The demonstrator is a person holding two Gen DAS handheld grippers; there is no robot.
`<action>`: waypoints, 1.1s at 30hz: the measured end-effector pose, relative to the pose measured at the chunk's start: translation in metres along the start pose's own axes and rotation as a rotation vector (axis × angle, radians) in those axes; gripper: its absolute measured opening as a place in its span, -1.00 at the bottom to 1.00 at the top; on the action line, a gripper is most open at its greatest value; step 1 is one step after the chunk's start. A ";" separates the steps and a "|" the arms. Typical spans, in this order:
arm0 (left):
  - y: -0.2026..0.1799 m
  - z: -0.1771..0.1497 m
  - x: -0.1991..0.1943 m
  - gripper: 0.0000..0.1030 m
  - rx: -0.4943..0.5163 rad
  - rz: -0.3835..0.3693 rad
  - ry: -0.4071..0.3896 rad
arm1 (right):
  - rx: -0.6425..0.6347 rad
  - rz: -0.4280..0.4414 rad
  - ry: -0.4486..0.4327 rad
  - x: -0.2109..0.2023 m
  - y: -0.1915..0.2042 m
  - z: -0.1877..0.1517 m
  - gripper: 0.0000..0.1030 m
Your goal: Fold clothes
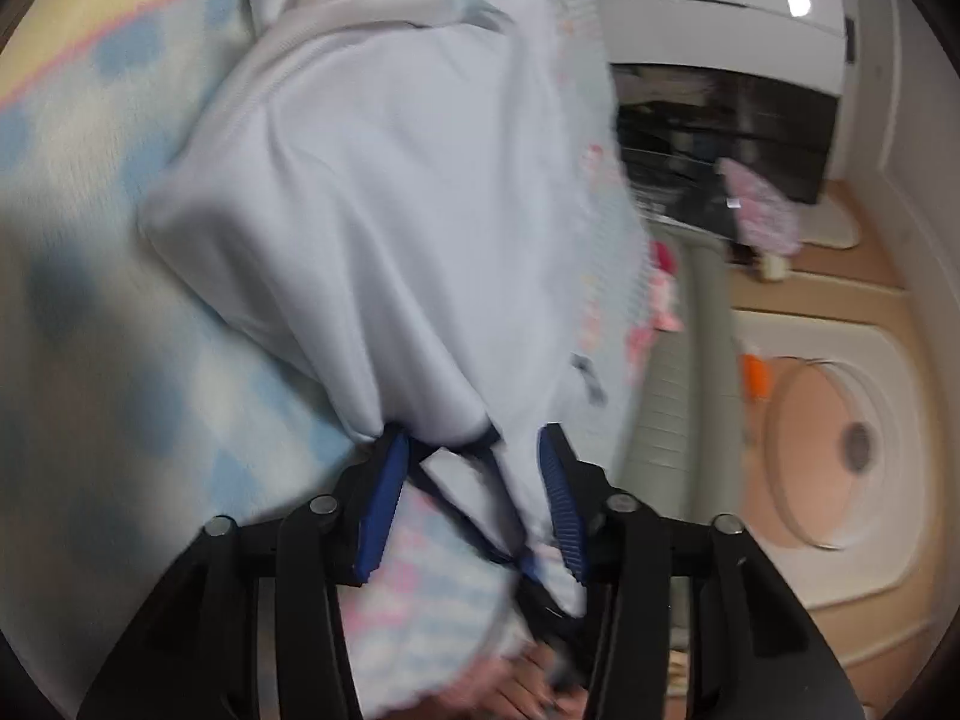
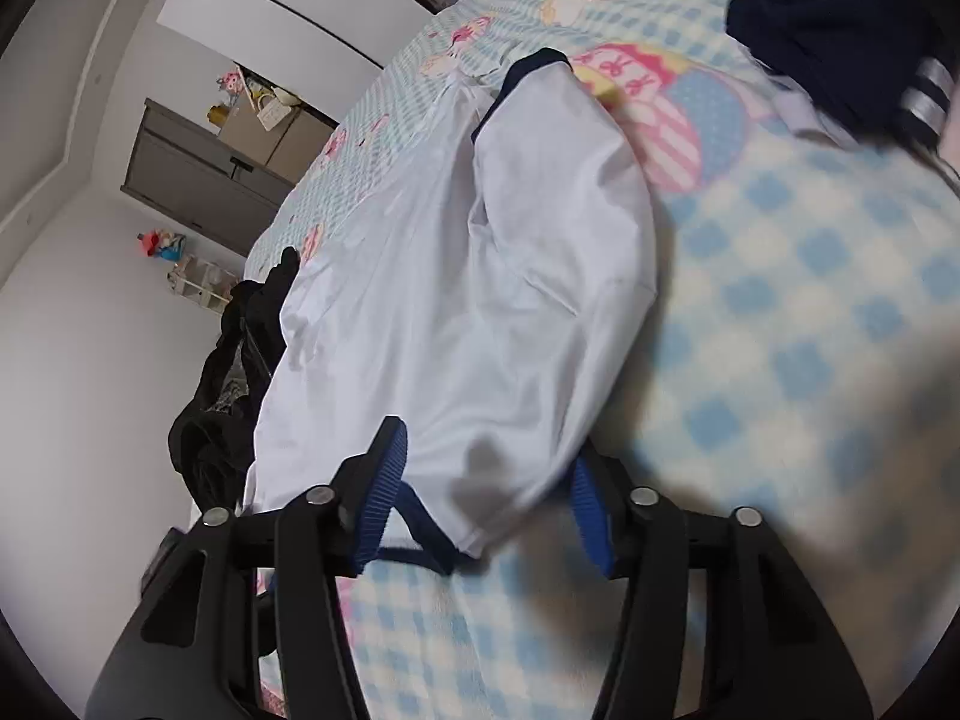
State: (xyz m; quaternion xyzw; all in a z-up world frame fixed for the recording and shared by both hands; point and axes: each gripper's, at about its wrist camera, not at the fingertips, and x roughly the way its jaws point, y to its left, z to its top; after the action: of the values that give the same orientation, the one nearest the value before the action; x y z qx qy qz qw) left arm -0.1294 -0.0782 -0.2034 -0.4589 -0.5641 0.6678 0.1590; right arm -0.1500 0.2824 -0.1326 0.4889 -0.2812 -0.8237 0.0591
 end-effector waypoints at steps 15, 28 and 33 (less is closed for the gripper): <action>-0.021 0.019 -0.013 0.15 0.095 0.270 -0.074 | 0.003 -0.020 -0.038 0.022 0.016 -0.008 0.71; -0.035 0.006 0.011 -0.26 0.293 0.276 -0.118 | 0.133 0.057 -0.111 0.011 -0.029 -0.006 -0.43; -0.060 -0.005 -0.001 -0.58 0.405 0.210 -0.185 | -0.058 0.102 -0.210 -0.022 0.008 -0.007 -0.80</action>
State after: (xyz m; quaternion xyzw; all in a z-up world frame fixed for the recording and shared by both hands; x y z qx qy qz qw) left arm -0.1432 -0.0567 -0.1492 -0.4107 -0.3802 0.8193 0.1248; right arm -0.1344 0.2807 -0.1143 0.3829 -0.2865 -0.8740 0.0854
